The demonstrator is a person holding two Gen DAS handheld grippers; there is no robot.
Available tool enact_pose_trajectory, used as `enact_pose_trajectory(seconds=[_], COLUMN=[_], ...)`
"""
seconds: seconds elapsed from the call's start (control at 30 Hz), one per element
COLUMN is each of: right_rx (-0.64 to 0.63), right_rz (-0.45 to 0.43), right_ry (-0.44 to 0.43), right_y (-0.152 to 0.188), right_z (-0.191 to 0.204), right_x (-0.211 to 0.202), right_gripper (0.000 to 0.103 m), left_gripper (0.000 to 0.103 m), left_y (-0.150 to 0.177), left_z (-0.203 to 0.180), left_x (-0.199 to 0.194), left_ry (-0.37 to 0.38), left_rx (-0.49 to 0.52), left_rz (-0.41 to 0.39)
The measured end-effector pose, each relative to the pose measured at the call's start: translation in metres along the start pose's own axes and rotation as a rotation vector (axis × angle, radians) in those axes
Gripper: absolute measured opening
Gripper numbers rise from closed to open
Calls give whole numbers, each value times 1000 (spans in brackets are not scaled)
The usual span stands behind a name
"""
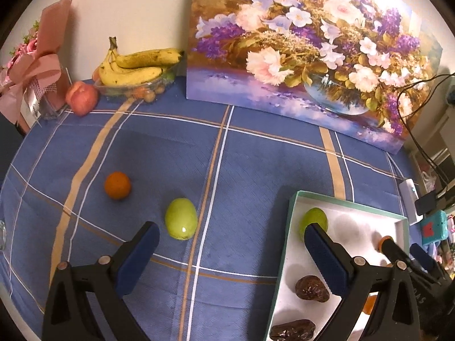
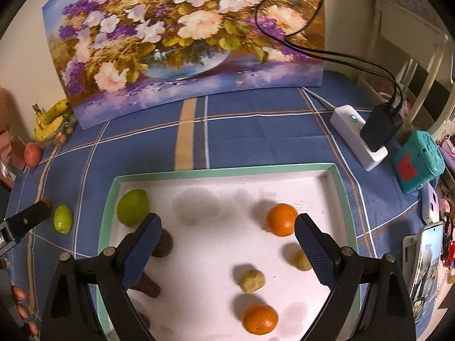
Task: Organize fruits
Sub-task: 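Move both open tools back toward the remaining green pear and mandarin orange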
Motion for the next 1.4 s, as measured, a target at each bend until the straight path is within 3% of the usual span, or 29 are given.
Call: enact_pose_trajectory(seconds=[0.27, 0.5, 0.7, 0.93, 1.4], right_rx=[-17, 30, 69, 79, -10], right_rz=[37, 24, 3, -2, 7], right_ry=[41, 40, 29, 14, -12], right_y=[8, 8, 7, 8, 16], right_z=[12, 12, 15, 30, 92], right_x=[5, 1, -4, -7, -1], right_gripper=[95, 95, 95, 95, 95], left_gripper=[103, 103, 103, 103, 103], left_y=[-5, -9, -15, -22, -24], left_z=[12, 24, 42, 75, 169], left_x=[-6, -6, -7, -9, -14], left_ry=[17, 17, 59, 26, -12], left_rx=[0, 22, 2, -29, -207], left_rz=[-6, -2, 2, -15, -38])
Point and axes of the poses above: each gripper's, at about its wrist camera, not at the fingertips, and x roughly the way its jaws point, z to its left, y to its underside, the point moved 1 cm from there along x, roughly the way its jaws point
